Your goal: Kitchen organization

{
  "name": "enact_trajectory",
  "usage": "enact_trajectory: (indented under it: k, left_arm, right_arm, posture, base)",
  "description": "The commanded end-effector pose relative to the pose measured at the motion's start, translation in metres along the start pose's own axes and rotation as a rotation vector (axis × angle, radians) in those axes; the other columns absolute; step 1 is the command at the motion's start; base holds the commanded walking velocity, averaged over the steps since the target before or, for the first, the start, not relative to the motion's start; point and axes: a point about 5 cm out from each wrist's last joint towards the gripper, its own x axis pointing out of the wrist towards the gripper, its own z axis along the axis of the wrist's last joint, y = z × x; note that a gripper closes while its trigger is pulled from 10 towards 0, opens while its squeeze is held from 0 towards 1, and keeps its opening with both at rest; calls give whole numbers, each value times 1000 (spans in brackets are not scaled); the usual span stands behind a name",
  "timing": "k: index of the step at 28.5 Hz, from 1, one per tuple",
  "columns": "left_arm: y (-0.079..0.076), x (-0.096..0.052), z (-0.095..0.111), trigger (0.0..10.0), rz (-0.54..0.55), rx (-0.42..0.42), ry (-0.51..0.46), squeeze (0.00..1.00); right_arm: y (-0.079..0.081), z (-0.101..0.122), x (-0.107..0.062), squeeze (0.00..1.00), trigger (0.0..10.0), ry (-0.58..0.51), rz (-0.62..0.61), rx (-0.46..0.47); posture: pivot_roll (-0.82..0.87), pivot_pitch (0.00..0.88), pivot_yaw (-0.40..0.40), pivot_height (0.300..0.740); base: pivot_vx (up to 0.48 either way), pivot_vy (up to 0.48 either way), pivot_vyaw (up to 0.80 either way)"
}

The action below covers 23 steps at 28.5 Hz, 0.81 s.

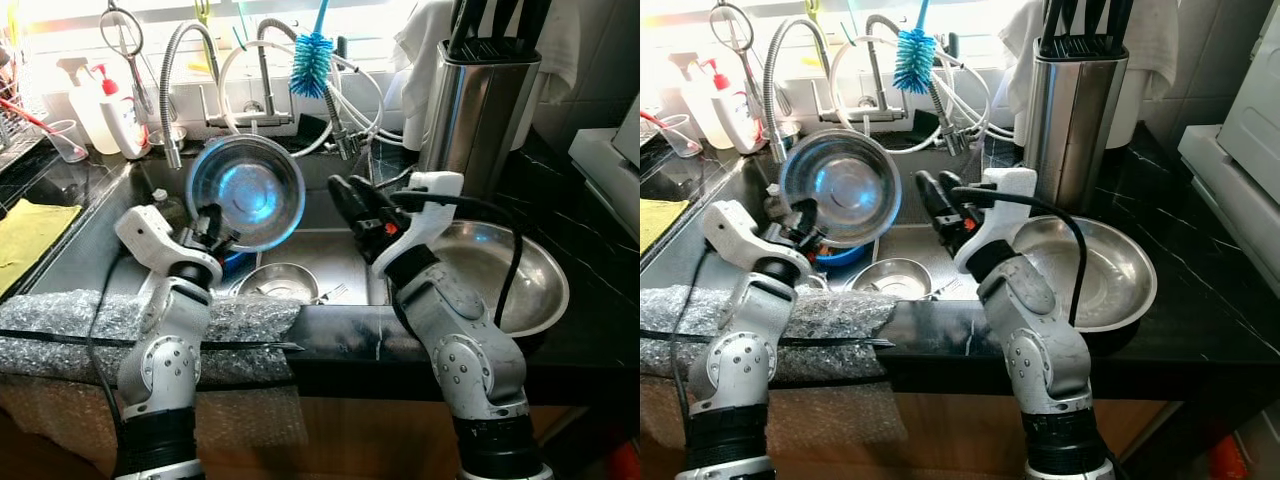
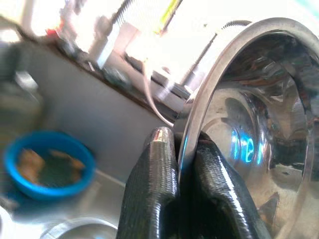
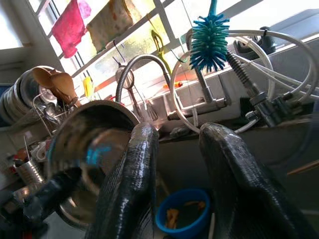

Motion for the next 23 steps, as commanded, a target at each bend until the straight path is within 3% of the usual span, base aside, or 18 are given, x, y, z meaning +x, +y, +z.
enact_trajectory:
  k: [1,2,4,5,7,9,11,14,17,21,23]
  left_arm:
    - [-6,8,15,10000,-11,76,-66,0]
    - [-6,9,17,10000,-12,88,-71,0]
    - [-10,18,19,10000,-87,341,-51,0]
    - [-8,21,16,10000,-96,424,-28,0]
    - [-3,25,13,10000,-96,496,-1,0]
    - [1,28,7,10000,-116,618,25,0]
    - [2,30,1,10000,-140,636,58,0]
    - [3,32,-11,10000,-202,806,93,0]
    - [2,35,-23,10000,-238,855,149,0]
    - [5,40,-35,10000,-239,734,211,0]
    - [8,42,-36,10000,-242,730,227,0]
  right_arm:
    - [7,5,-1,0,10000,-13,16,-8]
    - [7,5,-1,0,10000,-12,15,-8]
    - [10,4,-3,0,10000,-6,16,-21]
    - [11,3,-4,0,10000,-5,12,-20]
    - [11,3,-4,0,10000,-3,8,-19]
    - [12,3,-5,0,10000,-4,7,-21]
    - [12,3,-6,0,10000,-5,4,-25]
    - [13,4,-7,0,10000,-4,0,-31]
    - [14,4,-9,0,10000,0,1,-33]
    - [17,3,-13,0,10000,10,10,-38]
    - [18,2,-15,0,10000,15,11,-40]
  posture:
    - [-102,0,93,740]
    - [-102,0,93,740]
    - [-102,0,99,740]
    - [-103,0,103,740]
    - [-106,0,104,740]
    - [-111,0,108,740]
    - [-111,0,108,740]
    - [-117,0,107,740]
    - [-120,0,110,740]
    - [-132,0,110,740]
    - [-134,0,110,740]
  base:
    - [0,0,0]
    - [0,0,0]
    - [0,0,0]
    - [0,0,0]
    - [0,0,0]
    - [0,0,0]
    - [0,0,0]
    - [0,0,0]
    - [0,0,0]
    - [0,0,0]
    - [0,0,0]
